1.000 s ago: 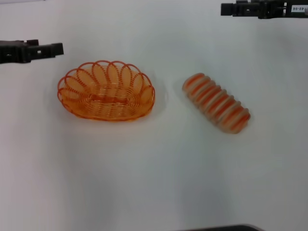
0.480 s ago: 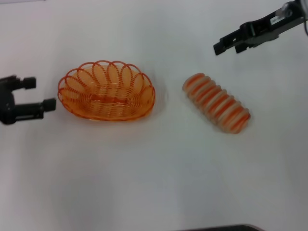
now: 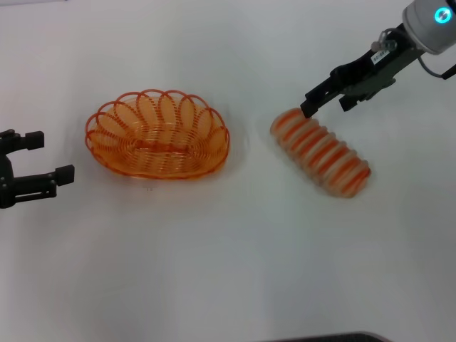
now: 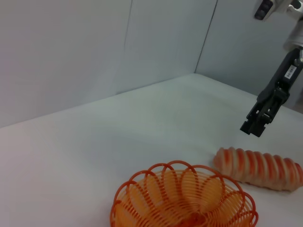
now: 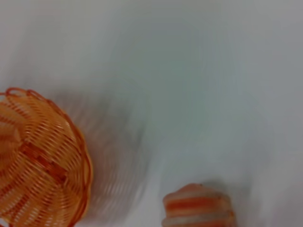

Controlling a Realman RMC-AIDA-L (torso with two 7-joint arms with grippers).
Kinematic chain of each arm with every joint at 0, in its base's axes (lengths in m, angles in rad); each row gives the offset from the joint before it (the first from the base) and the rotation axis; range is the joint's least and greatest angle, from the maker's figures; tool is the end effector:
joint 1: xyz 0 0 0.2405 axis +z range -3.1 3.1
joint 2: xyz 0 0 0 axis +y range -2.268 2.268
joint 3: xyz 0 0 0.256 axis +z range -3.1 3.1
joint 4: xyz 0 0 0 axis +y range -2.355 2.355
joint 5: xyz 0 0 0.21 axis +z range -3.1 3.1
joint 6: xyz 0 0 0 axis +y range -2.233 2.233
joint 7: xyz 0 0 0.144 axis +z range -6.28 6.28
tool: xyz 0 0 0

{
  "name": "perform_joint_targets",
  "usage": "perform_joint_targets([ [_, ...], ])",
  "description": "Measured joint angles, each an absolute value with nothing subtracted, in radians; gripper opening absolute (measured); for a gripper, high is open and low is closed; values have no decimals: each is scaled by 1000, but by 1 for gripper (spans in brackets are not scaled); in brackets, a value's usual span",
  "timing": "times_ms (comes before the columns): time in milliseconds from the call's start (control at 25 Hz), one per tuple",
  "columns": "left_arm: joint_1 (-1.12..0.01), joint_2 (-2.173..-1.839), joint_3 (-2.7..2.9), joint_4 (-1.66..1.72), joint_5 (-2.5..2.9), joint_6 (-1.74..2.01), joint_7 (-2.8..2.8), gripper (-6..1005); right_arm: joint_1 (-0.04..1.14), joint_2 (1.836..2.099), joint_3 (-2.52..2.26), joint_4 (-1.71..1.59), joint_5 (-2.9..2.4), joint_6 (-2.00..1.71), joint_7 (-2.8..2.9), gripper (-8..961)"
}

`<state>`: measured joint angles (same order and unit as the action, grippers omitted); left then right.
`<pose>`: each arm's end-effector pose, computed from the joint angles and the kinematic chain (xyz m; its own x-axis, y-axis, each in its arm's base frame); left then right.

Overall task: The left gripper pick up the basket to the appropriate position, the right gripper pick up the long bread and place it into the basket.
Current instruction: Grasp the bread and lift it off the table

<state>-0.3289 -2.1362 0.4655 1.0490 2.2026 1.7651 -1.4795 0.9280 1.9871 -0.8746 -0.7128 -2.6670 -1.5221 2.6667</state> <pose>-0.3119 0.2693 0.0605 0.7947 0.4263 0.4320 0.5638 -0.7821 -0.2654 0.2096 0.4079 0.0171 0.3432 -0.9389 0.0273 -0.8855 -0.3331 -0.3239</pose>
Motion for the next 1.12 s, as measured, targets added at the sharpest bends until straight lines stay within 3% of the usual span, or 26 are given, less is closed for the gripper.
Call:
perform_joint_targets([
  [440,-333,-2138,463,1047,2197,1759,-1452,886,997,2016,-994,-627,-2749,-1471,2747,946],
  [600,-337,-2140,466,1046,2196,1752,-1451,886,1019,2032,-1006,-622,-2779,-1463,2748,946],
  [1120,-349,-2144,464,1036,2189,1721,-1448,886,1037,2046,-1016,-621,-2784,-1461,2752,946],
])
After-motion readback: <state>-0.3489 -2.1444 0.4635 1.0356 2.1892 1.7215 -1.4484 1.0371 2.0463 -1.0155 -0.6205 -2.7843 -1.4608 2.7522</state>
